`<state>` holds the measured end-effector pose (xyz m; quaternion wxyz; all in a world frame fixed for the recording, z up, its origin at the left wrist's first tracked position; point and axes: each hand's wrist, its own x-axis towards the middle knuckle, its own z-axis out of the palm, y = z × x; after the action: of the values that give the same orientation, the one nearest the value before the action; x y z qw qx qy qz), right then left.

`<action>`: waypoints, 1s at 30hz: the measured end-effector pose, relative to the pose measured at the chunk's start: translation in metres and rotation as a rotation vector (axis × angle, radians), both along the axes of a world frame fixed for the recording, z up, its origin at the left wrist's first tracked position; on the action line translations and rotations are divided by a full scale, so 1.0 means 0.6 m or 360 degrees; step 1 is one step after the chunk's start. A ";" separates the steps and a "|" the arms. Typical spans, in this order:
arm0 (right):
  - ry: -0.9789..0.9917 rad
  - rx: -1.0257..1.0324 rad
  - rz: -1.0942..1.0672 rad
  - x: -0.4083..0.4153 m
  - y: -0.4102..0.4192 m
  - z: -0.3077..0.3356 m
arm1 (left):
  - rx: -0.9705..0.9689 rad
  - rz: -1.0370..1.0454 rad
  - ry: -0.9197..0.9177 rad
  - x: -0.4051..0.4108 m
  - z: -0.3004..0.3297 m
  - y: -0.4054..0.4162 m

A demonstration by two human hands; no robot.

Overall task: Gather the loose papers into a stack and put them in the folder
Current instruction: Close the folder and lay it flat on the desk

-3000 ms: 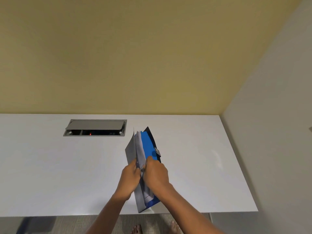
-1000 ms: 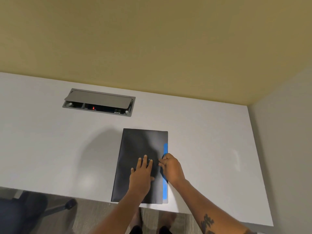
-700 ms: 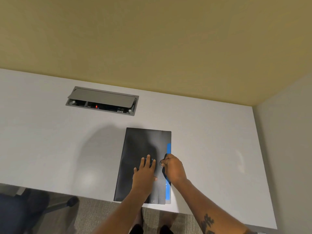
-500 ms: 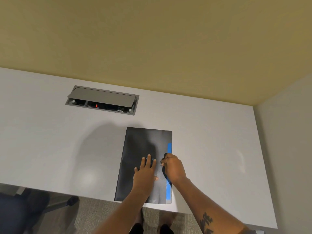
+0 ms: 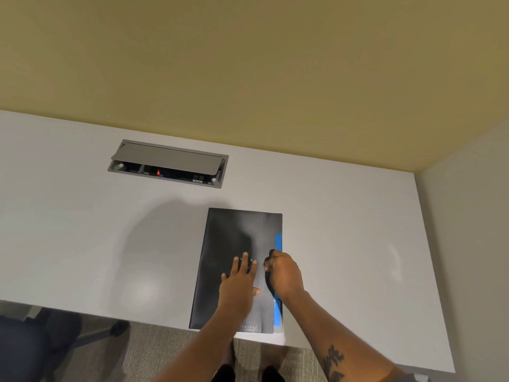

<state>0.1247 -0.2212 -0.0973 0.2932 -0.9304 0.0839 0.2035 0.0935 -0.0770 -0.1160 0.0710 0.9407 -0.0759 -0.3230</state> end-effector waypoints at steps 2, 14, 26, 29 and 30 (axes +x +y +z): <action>-0.0008 0.0025 -0.0009 -0.003 -0.001 0.000 | -0.0055 0.0026 -0.0031 -0.001 0.007 0.005; 0.0037 0.0226 -0.0682 -0.101 -0.053 -0.007 | -0.0621 0.1255 -0.0594 -0.042 0.044 0.156; 0.0152 0.0360 -0.0936 -0.117 -0.034 -0.007 | -0.0645 0.1510 -0.0364 -0.034 0.022 0.138; 0.0111 0.0366 -0.0983 -0.091 -0.047 0.000 | -0.0695 0.1468 -0.0367 -0.002 0.025 0.124; 0.0099 0.0366 -0.0979 -0.079 -0.052 0.001 | -0.0716 0.1451 -0.0366 0.012 0.027 0.119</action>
<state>0.0775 -0.2526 -0.0966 0.4412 -0.8156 0.3464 0.1417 0.1004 -0.0057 -0.0999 0.3959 0.8691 0.2666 -0.1296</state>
